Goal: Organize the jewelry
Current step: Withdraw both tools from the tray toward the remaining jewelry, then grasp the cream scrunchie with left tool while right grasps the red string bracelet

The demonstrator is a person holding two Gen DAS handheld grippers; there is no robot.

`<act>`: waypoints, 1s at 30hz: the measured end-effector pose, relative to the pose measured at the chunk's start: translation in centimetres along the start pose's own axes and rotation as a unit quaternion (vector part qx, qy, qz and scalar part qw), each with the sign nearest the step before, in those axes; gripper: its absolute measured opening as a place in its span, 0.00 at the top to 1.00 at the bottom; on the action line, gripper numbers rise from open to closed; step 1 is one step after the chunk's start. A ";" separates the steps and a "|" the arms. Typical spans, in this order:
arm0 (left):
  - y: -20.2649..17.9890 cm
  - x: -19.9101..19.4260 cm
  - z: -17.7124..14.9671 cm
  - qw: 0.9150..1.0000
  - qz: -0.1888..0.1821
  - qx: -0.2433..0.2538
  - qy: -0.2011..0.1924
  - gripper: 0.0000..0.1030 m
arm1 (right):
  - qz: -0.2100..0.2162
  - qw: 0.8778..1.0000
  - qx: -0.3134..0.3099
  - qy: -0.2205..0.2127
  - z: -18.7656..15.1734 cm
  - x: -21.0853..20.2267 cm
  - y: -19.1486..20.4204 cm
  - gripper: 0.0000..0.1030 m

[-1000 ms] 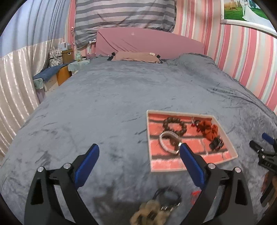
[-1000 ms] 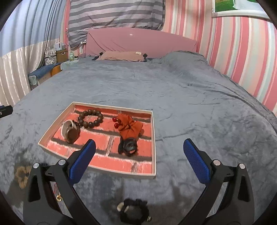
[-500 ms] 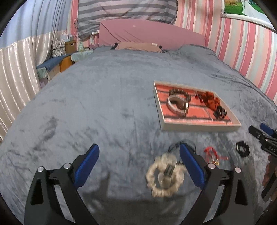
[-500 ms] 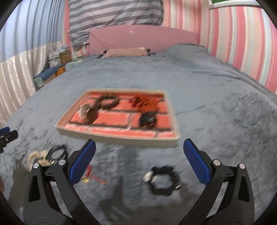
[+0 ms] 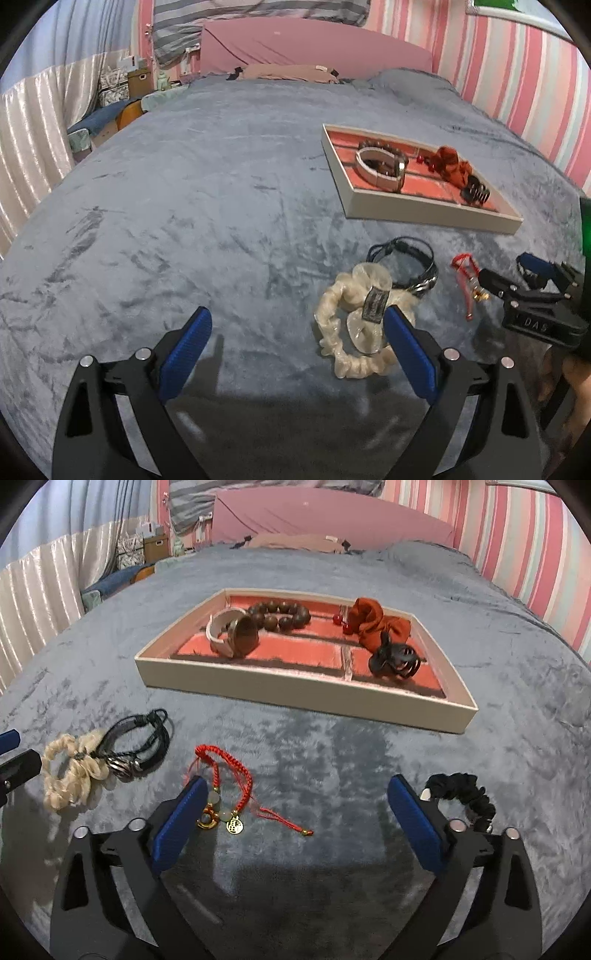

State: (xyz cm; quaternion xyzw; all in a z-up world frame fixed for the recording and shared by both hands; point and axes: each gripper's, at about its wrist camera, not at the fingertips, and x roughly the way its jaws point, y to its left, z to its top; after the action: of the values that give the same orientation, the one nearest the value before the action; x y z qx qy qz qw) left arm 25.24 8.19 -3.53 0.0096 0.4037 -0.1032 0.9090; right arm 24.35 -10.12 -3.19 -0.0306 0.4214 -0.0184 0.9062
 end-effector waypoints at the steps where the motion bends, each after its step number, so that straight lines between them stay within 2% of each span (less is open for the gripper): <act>1: 0.1 0.5 -0.1 1.000 0.000 0.001 0.007 0.11 | 0.000 1.000 0.000 0.007 -0.1 0.4 0.1 0.14; 5: 0.2 1.6 -0.1 1.000 0.000 0.008 0.015 0.12 | 0.004 1.000 0.009 0.022 -0.3 1.5 -0.2 0.23; 6: 0.2 1.9 -0.2 1.000 0.002 0.010 0.017 0.14 | 0.006 1.000 0.012 0.023 -0.3 1.7 -0.3 0.24; 7: 0.3 2.2 -0.2 1.000 0.001 0.010 0.020 0.23 | 0.005 1.000 0.012 0.022 -0.3 1.7 -0.3 0.26; 8: 0.4 2.4 -0.2 1.000 -0.001 0.010 0.025 0.29 | 0.006 1.000 0.011 0.021 -0.2 1.7 -0.3 0.30; 9: 0.5 2.8 -0.3 0.999 -0.005 0.008 0.033 0.41 | 0.009 1.000 0.008 0.020 -0.2 1.7 -0.1 0.37; 11: 0.7 2.9 -0.3 1.000 -0.004 0.007 0.030 0.44 | 0.010 1.000 0.002 0.019 -0.1 1.8 0.1 0.46; 13: 1.0 2.9 -0.2 1.000 -0.007 0.006 0.027 0.59 | 0.013 1.000 -0.005 0.018 -0.1 1.8 0.5 0.54; 15: 1.2 2.9 -0.2 1.000 -0.011 0.003 0.026 0.64 | 0.018 1.000 -0.009 0.017 -0.1 1.7 0.7 0.65; 19: 1.6 2.7 -0.2 1.000 -0.019 -0.003 0.022 0.81 | 0.023 1.000 -0.009 0.015 0.0 1.7 0.8 0.79; 21: 1.8 2.6 -0.2 1.000 -0.023 -0.006 0.021 0.84 | 0.025 1.000 -0.005 0.014 0.0 1.7 0.6 0.89; 25: 1.9 2.1 -0.2 1.000 -0.026 -0.007 0.013 0.89 | 0.034 0.999 0.005 0.010 0.0 1.3 0.3 0.90; 30: 1.5 1.3 0.0 1.000 -0.022 0.002 -0.003 0.90 | 0.041 0.999 0.017 -0.007 0.1 0.5 -0.3 0.96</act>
State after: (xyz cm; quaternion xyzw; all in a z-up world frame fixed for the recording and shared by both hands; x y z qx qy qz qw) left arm 26.43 9.43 -4.61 0.0019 0.4011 -0.1235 0.9077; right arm 24.71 -10.43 -3.48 0.0022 0.4157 0.0121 0.9094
